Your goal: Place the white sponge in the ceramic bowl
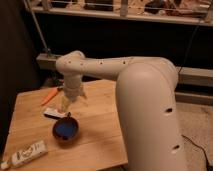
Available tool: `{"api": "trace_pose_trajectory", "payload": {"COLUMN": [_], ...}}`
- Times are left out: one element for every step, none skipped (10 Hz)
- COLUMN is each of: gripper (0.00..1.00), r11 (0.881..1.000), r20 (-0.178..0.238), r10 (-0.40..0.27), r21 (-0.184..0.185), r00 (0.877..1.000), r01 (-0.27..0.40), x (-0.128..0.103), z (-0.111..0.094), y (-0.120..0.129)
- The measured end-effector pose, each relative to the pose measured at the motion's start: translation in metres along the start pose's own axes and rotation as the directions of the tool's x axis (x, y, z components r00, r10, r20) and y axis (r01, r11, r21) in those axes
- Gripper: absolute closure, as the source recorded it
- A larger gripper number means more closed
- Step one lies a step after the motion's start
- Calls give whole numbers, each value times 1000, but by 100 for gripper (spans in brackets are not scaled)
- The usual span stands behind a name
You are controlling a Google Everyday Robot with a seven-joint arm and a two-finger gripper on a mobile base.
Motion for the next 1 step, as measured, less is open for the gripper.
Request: {"api": "trace_pose_trajectory", "payload": {"gripper": [20], "r11": [1000], "r20": [5], "r10": [31], "r21": [5], "r00": [1000], "r01": [-31], "x": [0], "z": [-1], "y": [-7]}}
